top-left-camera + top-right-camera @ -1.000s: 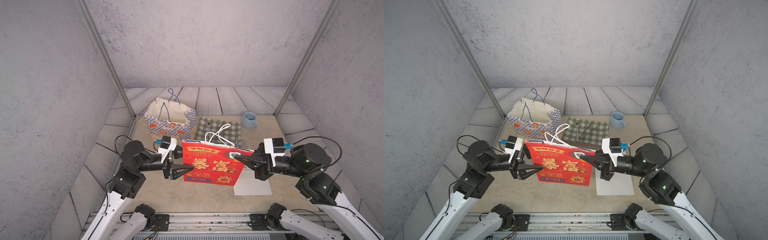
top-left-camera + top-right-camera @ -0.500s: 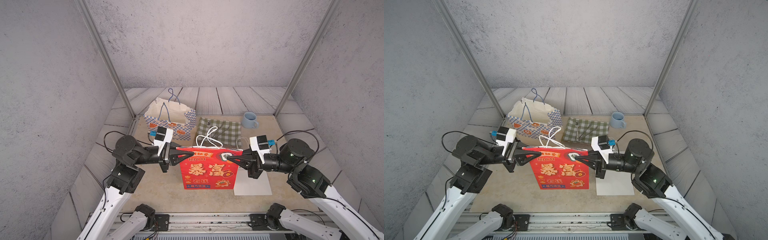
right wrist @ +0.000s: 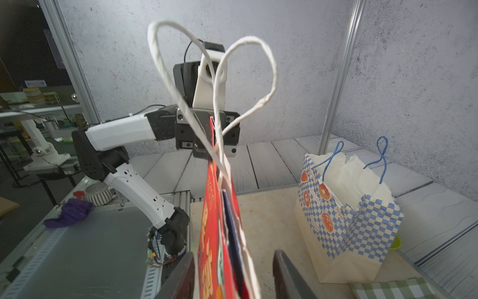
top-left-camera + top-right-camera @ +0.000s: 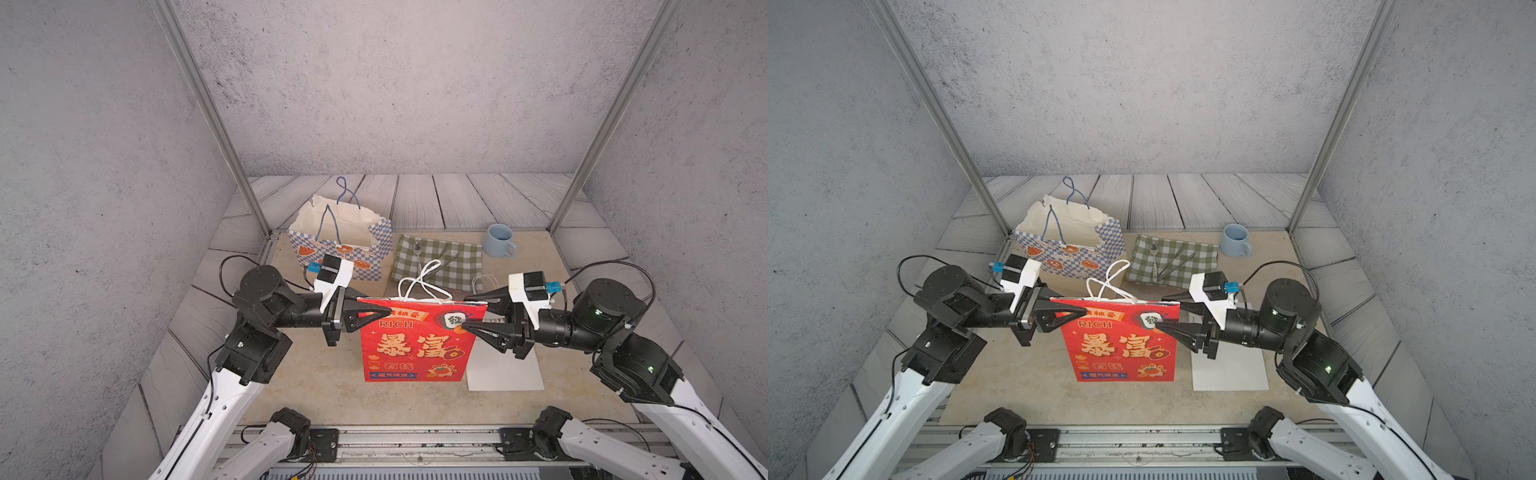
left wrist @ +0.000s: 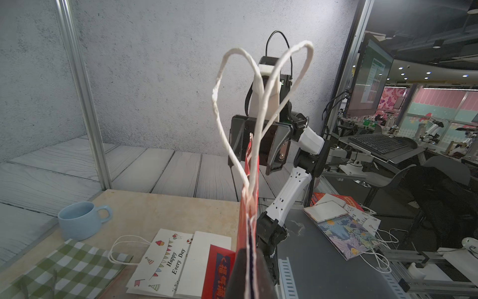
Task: Put away the paper bag
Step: Press the paper bag.
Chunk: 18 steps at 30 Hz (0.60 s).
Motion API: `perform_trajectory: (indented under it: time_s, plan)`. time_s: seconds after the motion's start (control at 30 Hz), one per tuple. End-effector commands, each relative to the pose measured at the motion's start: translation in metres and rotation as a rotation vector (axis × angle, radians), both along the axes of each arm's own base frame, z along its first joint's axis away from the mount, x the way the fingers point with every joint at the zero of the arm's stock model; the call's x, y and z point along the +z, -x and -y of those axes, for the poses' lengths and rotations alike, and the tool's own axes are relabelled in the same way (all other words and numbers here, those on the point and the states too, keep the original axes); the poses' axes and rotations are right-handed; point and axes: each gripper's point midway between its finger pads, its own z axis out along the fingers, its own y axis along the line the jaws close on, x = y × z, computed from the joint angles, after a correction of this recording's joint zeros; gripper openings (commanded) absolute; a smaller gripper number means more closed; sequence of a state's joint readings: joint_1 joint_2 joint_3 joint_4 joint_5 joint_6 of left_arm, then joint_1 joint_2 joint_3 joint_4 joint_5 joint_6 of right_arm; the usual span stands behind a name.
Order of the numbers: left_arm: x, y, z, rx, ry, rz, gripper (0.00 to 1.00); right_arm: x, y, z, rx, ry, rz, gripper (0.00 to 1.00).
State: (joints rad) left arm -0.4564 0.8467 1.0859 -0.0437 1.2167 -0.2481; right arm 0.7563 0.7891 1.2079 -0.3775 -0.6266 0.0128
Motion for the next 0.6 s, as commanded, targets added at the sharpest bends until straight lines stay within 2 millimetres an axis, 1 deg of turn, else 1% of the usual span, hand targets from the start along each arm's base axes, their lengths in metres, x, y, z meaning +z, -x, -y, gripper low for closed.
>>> perform_trajectory:
  time_s: [0.0,0.1,0.13,0.17,0.27,0.3,0.33,0.37,0.4,0.47,0.57]
  plan:
    - [0.002,0.005,0.001,-0.026,-0.012,0.034,0.00,0.000,0.003,-0.001,0.022,0.018,-0.028,0.33]
    - [-0.001,0.003,0.002,-0.026,-0.022,0.033,0.00,-0.007,0.004,-0.005,0.047,0.040,-0.059,0.10]
    - [-0.002,0.002,0.002,-0.025,-0.023,0.033,0.00,-0.009,0.004,-0.005,0.049,0.044,-0.061,0.03]
    - [-0.002,0.002,0.003,-0.026,-0.023,0.034,0.00,-0.010,0.005,-0.005,0.051,0.048,-0.062,0.00]
    - [-0.001,0.002,0.003,-0.029,-0.021,0.035,0.00,-0.012,0.005,-0.005,0.048,0.052,-0.065,0.00]
    - [-0.001,0.002,0.003,-0.029,-0.022,0.033,0.00,-0.013,0.004,-0.004,0.043,0.054,-0.066,0.09]
    - [-0.001,0.002,0.003,-0.031,-0.022,0.034,0.00,-0.014,0.004,-0.004,0.037,0.057,-0.067,0.27]
    - [-0.001,0.002,0.003,-0.033,-0.022,0.034,0.00,-0.015,0.002,-0.002,0.018,0.061,-0.071,0.50]
    - [-0.001,0.003,0.003,-0.032,-0.021,0.035,0.00,-0.018,0.000,0.000,-0.003,0.064,-0.077,0.63]
    - [0.000,0.004,0.003,-0.032,-0.020,0.037,0.00,-0.029,0.001,0.002,-0.006,0.084,-0.073,0.73]
    - [0.002,0.005,0.002,-0.036,-0.012,0.041,0.00,-0.054,0.000,0.003,-0.013,0.124,-0.073,0.76]
